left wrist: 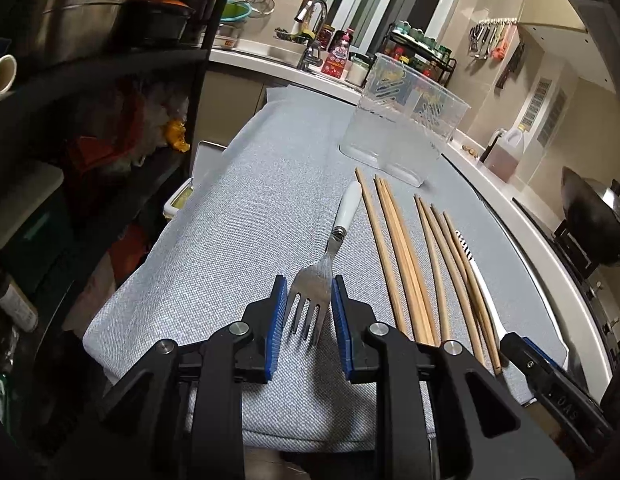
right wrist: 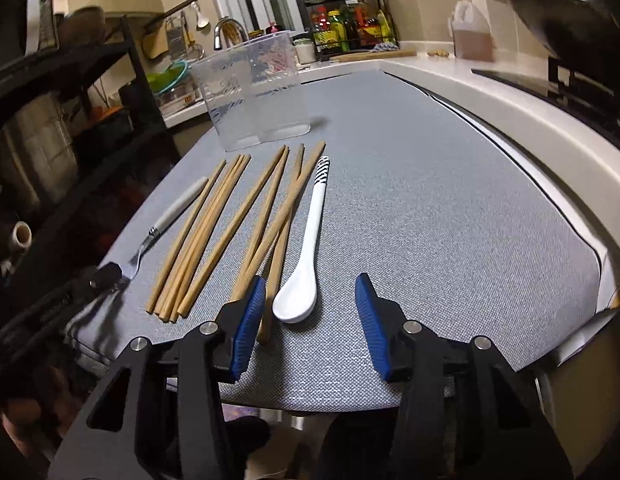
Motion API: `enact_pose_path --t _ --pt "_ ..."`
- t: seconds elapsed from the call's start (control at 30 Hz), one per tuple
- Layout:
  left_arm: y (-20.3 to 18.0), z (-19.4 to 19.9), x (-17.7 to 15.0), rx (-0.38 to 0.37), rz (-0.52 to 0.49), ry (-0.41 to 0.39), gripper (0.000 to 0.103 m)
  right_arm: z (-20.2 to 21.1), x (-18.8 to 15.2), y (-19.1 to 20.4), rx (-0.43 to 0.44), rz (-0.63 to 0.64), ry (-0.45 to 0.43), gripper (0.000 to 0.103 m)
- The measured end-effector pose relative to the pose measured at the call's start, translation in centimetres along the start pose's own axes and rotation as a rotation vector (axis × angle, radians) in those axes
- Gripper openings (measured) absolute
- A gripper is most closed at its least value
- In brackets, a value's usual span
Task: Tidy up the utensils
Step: 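Close the left gripper on the fork while the right gripper grasps the white spoon, then lift the fork with the left tool while the right tool lifts the spoon toward the container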
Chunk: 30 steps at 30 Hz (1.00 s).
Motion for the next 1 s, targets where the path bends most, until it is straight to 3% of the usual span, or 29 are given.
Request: enact_pose_path --t 0.07,0.13,0.2,0.33,0.47,0.77,0.9,0.97,1.0 --pt "0.0 0.1 -0.1 -0.003 0.008 -0.006 0.025 0.0 -0.1 -0.1 -0.005 -0.007 -0.006 0.045" --pt "0.0 0.0 -0.2 -0.012 0.018 0.0 0.028 -0.1 -0.3 0.4 -0.036 0.035 -0.02 0.038" --pt "-0.2 -0.2 -0.2 -0.011 0.013 -0.001 0.028 -0.1 -0.6 0.7 -0.054 0.063 -0.042 0.019" --pt "-0.5 -0.4 -0.3 -0.023 0.007 0.005 0.026 -0.1 -0.5 0.6 -0.057 0.07 -0.056 0.018" --pt "-0.4 0.0 0.2 -0.049 0.012 -0.016 0.01 -0.2 -0.2 0.1 -0.074 0.079 -0.062 0.014" --pt "-0.7 1.1 0.4 -0.018 -0.047 -0.049 0.006 0.0 -0.1 -0.9 -0.126 0.111 -0.099 0.011" --pt "-0.8 1.2 -0.4 -0.02 -0.023 -0.035 0.012 0.2 -0.2 -1.2 -0.135 0.126 -0.114 0.011" --pt "-1.0 1.1 -0.8 -0.012 -0.015 -0.03 0.022 0.2 -0.2 -1.3 -0.133 0.122 -0.112 0.011" --pt "-1.1 1.1 -1.1 -0.001 -0.009 -0.031 0.033 0.2 -0.2 -1.4 -0.131 0.119 -0.11 0.011"
Point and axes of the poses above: each gripper's, at about its wrist camera, not at the fingertips, and z roughly against the way its jaws point, y to its left, x to its top, the point moved 5 cm from there along -z, roughly the way its jaws point, and after that the axes turned 14 degrees about -x, right-handed, at the moved point
